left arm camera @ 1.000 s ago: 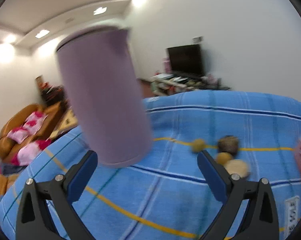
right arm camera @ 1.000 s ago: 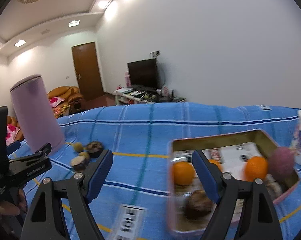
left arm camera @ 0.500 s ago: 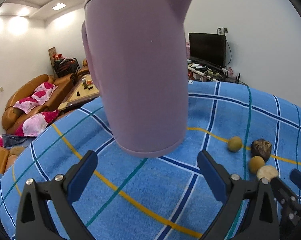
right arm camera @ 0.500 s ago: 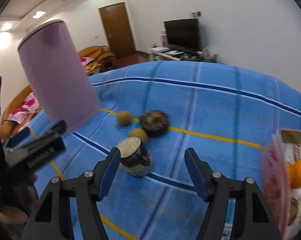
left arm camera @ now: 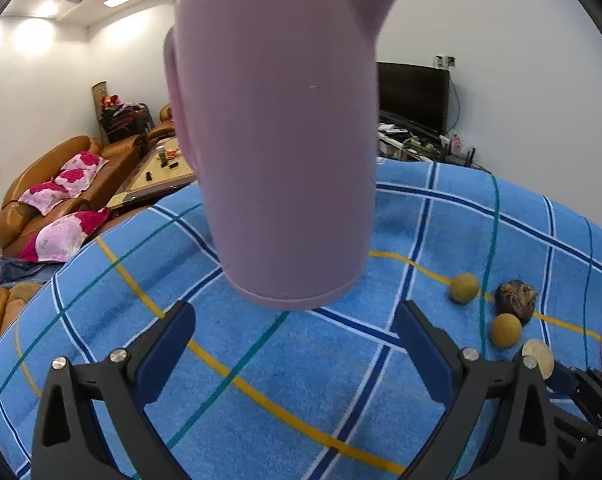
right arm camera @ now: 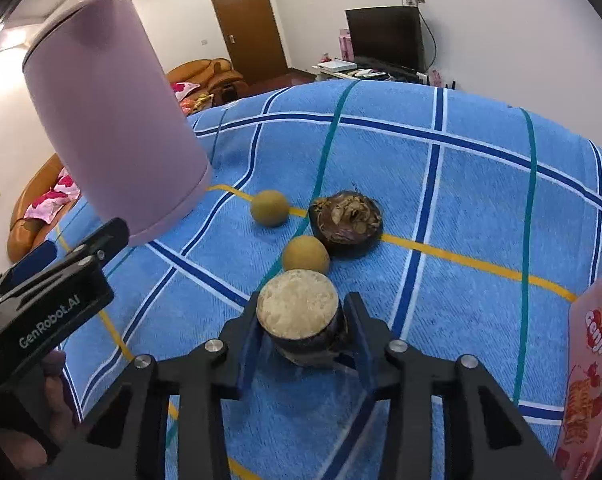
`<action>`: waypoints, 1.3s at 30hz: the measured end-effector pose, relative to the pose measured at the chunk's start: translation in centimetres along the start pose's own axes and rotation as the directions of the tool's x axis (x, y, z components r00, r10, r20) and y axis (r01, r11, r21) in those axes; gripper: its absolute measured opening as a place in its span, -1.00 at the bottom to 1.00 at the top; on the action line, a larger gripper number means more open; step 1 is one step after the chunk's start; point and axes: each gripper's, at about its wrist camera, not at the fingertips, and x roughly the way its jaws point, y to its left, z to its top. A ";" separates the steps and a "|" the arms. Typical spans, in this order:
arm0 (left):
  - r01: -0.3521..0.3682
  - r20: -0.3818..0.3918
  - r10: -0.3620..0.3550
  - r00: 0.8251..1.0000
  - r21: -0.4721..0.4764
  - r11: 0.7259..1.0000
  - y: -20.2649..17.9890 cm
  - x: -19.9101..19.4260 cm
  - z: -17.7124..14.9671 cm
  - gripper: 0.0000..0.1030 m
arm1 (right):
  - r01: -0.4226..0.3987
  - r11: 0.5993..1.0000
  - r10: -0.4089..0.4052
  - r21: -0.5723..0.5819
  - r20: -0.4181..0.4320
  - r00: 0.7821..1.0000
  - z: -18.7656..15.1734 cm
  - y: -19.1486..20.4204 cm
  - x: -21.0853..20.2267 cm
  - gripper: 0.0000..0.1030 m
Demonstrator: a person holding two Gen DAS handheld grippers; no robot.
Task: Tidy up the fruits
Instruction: 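Grasp the cut taro with the right gripper while the left grasps a small round fruit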
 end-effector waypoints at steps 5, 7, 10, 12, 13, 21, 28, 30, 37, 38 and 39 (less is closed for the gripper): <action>0.031 0.009 -0.031 0.999 0.033 0.999 -0.8 -0.4 -0.1 0.98 | 0.041 0.999 -0.041 0.016 0.064 0.997 -1.4 -0.9 -3.0 -0.23; 0.060 0.006 -0.060 0.998 0.039 0.997 -1.0 -0.4 -0.2 0.98 | 0.041 0.997 -0.049 0.060 0.149 0.988 -2.1 -2.0 -5.0 -0.23; 0.122 0.020 -0.124 0.992 0.067 0.990 -1.8 -0.7 -0.4 0.94 | 0.084 0.989 -0.111 0.118 0.239 0.965 -3.0 -3.6 -7.7 -0.23; 0.169 0.019 -0.173 0.985 0.121 0.978 -3.0 -0.9 -0.7 0.82 | 0.120 0.984 -0.151 0.130 0.264 0.953 -3.4 -4.4 -9.0 -0.23; 0.195 0.014 -0.199 0.980 0.150 0.969 -3.6 -1.0 -1.0 0.76 | 0.131 0.983 -0.162 0.127 0.271 0.949 -3.6 -4.6 -9.5 -0.23; 0.362 -0.101 -0.348 0.932 0.217 0.907 -7.7 -1.5 -0.9 0.26 | 0.133 0.988 -0.150 0.077 0.291 0.945 -5.9 -4.7 -12.4 -0.22; 0.380 -0.183 -0.338 0.923 0.302 0.874 -12.1 -0.2 -0.5 -0.19 | 0.106 0.990 -0.130 0.095 0.305 0.944 -5.9 -5.2 -12.9 -0.22; 0.387 -0.192 -0.341 0.920 0.330 0.861 -13.2 0.0 -0.5 -0.27 | 0.092 0.990 -0.121 0.109 0.296 0.948 -5.9 -5.5 -12.6 -0.22; 0.461 -0.254 -0.403 0.879 0.244 0.853 -12.8 2.2 -0.1 -0.45 | 0.085 0.989 -0.118 0.125 0.290 0.950 -5.7 -5.7 -12.3 -0.22; 0.485 -0.259 -0.431 0.864 0.205 0.850 -12.2 2.5 0.0 -0.45 | 0.088 0.988 -0.121 0.125 0.289 0.950 -5.7 -5.7 -12.3 -0.22; 0.513 -0.260 -0.467 0.845 0.152 0.845 -11.2 2.8 0.2 -0.46 | 0.090 0.988 -0.122 0.125 0.287 0.950 -5.7 -5.7 -12.3 -0.22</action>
